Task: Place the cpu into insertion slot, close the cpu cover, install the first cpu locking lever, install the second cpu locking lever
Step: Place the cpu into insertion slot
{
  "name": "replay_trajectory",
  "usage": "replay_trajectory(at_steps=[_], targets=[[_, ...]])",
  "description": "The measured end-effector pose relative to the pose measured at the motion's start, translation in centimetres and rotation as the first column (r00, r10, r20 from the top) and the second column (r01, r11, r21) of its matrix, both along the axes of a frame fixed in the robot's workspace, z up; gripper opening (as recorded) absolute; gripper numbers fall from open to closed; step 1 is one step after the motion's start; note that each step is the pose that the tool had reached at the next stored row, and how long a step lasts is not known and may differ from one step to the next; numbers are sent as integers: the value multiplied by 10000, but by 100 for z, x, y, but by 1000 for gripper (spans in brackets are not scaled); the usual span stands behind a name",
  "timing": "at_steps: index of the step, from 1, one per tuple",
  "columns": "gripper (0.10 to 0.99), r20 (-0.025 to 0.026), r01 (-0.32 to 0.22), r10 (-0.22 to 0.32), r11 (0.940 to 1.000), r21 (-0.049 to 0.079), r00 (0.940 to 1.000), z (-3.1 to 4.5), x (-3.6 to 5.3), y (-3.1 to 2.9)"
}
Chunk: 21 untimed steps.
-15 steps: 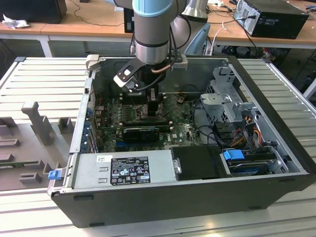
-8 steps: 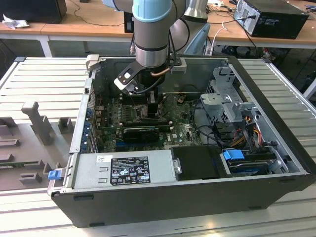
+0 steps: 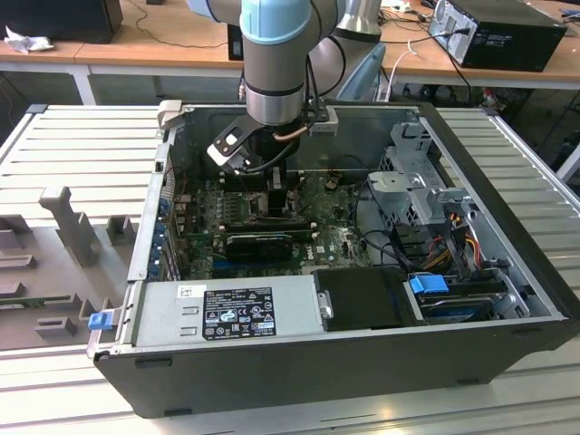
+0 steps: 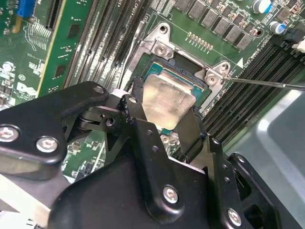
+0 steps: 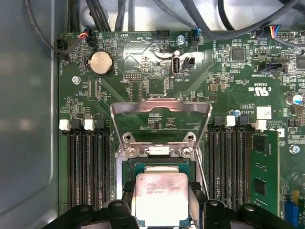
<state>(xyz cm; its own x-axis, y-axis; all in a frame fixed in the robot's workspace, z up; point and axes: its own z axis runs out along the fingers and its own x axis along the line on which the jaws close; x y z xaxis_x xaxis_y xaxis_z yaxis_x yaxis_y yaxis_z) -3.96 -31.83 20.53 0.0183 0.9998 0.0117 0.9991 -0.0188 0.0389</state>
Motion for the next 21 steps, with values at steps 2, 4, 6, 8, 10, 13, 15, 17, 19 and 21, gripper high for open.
replay_trajectory(at_steps=[2, 4, 6, 8, 10, 13, 15, 17, 19, 21], targets=[[529, 0, 3, -3, 10000, 0, 10000, -21, 0, 4], [529, -2, 4, -4, 10000, -3, 10000, -28, -1, 4], [529, 0, 3, -3, 10000, 0, 10000, -29, 0, 5], [529, 0, 4, -4, 10000, 0, 10000, -30, 0, 5], [541, 0, 4, -4, 10000, -1, 10000, -30, 0, 5], [604, 0, 4, -4, 10000, 0, 10000, -21, 0, 5], [604, 0, 4, -4, 10000, 0, 10000, 11, 0, 5], [604, -1, 3, -3, 10000, -5, 10000, 56, 0, 5], [588, -1, 3, -3, 10000, -10, 10000, 77, 0, 5], [459, 0, 4, -4, 10000, -17, 10000, 89, 0, 5]])
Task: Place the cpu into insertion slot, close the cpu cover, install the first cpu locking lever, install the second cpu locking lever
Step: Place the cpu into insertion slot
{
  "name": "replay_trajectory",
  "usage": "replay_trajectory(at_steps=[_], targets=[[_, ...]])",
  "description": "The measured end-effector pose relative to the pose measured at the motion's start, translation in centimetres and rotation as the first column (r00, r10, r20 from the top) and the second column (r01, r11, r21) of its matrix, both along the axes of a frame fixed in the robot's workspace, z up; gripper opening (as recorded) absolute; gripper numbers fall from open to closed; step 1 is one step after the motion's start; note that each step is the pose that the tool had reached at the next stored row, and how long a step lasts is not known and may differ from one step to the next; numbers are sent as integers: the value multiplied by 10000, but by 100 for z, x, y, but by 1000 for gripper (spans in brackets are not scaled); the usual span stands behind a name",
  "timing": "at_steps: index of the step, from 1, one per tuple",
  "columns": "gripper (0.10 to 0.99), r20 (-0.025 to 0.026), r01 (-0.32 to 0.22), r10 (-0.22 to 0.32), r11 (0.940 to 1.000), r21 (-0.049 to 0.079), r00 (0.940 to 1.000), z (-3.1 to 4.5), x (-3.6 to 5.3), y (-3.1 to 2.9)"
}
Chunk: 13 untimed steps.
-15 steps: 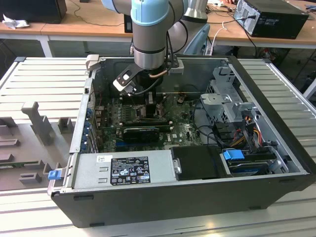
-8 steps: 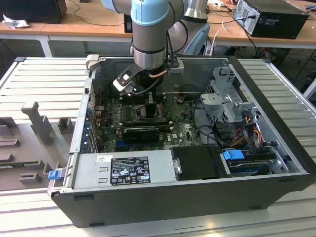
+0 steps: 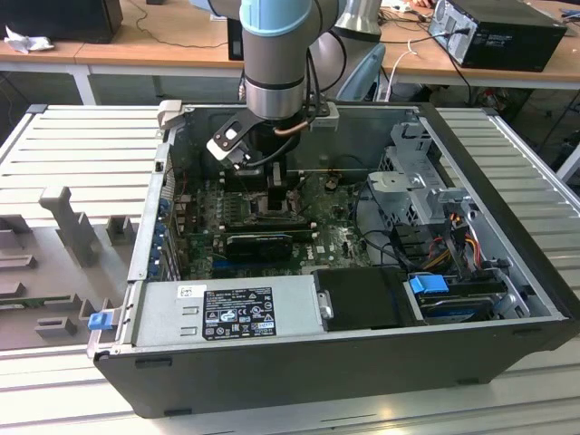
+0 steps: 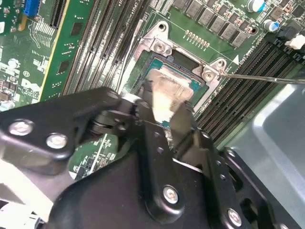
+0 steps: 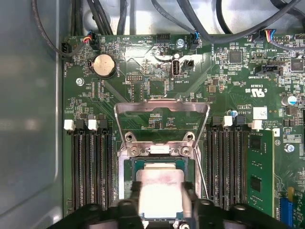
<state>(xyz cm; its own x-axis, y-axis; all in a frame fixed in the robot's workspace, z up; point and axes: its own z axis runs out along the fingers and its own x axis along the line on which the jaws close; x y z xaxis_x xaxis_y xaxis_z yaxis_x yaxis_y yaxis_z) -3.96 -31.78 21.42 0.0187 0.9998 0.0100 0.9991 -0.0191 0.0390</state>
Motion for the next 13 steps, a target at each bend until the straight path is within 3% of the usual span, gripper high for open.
replay_trajectory(at_steps=[3, 4, 7, 13], targets=[[278, 0, 0, 0, 10000, -10, 10000, 15, 0, 0], [278, 0, 0, 0, 10000, -15, 10000, 19, 0, 0], [106, -1, 0, 0, 10000, -30, 10000, 37, 0, 0], [106, 0, 0, 0, 10000, -46, 10000, 68, 0, 0]])
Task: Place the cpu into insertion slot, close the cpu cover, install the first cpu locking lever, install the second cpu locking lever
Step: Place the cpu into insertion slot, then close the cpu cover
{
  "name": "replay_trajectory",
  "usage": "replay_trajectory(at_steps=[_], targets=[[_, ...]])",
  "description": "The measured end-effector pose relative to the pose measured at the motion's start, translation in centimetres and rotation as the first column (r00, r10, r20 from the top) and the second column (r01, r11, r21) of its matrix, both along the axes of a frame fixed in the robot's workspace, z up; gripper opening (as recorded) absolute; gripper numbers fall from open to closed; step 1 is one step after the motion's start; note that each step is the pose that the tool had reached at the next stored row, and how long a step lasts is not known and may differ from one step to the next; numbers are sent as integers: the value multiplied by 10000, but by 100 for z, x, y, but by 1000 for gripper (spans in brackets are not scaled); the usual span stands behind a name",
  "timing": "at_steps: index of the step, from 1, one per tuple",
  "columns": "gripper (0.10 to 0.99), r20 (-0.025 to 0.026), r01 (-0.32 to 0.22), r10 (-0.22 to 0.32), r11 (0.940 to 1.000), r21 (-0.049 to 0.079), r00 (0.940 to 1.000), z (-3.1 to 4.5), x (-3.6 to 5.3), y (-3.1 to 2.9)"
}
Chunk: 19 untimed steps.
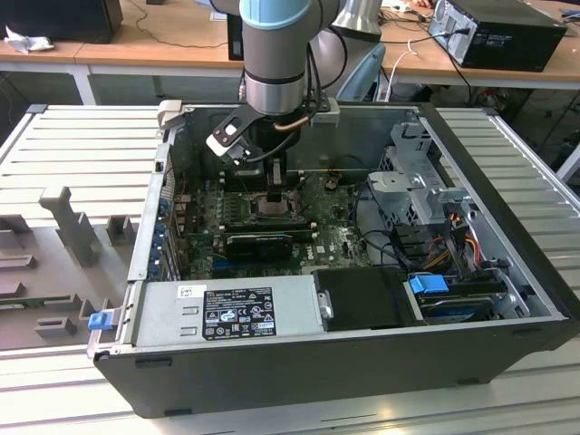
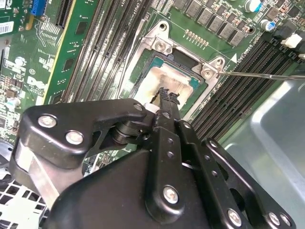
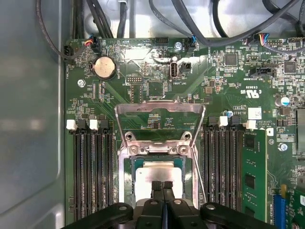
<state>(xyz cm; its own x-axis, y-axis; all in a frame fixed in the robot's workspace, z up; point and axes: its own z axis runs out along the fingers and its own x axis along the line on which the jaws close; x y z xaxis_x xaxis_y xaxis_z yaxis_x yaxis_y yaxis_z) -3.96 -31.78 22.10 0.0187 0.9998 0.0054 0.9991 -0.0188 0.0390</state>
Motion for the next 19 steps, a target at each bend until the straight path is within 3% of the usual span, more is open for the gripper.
replay_trajectory(at_steps=[14, 19], targets=[[106, 1, 1, -1, 10000, -23, 10000, 78, 4, 0], [106, -3, 1, -1, 10000, -25, 10000, 78, 62, -5]])
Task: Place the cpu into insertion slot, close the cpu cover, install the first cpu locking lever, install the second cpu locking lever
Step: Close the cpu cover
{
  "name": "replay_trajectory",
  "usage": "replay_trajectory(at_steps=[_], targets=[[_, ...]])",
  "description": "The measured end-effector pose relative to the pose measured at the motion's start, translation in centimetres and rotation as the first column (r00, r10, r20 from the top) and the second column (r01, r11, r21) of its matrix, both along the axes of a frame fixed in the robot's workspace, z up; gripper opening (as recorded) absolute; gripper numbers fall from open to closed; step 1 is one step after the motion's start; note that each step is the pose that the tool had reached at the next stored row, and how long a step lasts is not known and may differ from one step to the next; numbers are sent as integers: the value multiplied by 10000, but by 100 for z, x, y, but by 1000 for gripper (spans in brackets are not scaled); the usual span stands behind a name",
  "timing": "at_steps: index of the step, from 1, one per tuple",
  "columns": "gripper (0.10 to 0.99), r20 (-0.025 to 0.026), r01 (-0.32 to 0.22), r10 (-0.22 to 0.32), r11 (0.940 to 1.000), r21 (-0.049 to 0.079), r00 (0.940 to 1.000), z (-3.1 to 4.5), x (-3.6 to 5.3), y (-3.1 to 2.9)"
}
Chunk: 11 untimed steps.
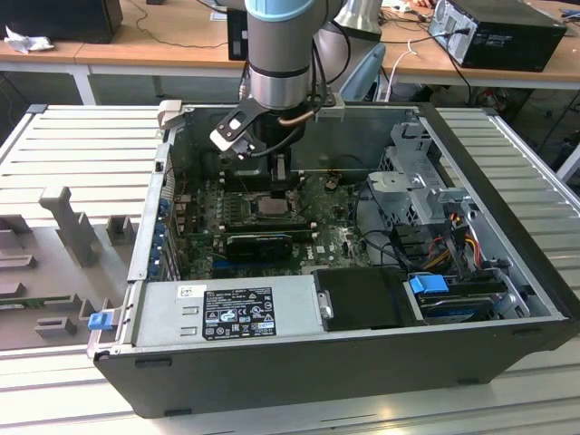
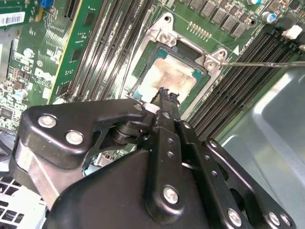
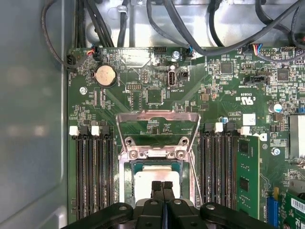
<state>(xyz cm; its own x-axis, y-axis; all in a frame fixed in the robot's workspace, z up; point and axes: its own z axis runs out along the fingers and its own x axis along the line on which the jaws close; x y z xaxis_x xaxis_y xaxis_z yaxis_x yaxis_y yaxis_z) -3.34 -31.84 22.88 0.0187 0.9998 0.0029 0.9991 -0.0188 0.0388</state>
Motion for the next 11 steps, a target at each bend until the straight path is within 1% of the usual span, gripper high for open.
replay_trajectory(at_steps=[1, 2, 3, 4, 6, 7, 8, 9, 10, 11], targets=[[106, -10, 1, -1, 10000, 0, 10000, 1, 3, 0], [106, -13, 2, -2, 10000, -2, 10000, 19, 2, 0], [106, -11, 1, -1, 10000, 1, 10000, 67, 3, 0], [106, -11, 0, 0, 10000, 1, 10000, 149, 3, 0], [106, -12, 0, 0, 10000, 0, 10000, 246, 3, 0], [106, -11, 0, 0, 10000, 1, 10000, 329, 3, 0], [106, -12, -1, 1, 10000, 0, 10000, 351, 3, 0], [106, -11, -1, 1, 10000, 3, 10000, 360, 24, 1], [106, -20, 0, 0, 10000, 2, 10000, 361, 120, 0], [106, -28, 1, -1, 10000, 1, 10000, 362, 175, 0]])
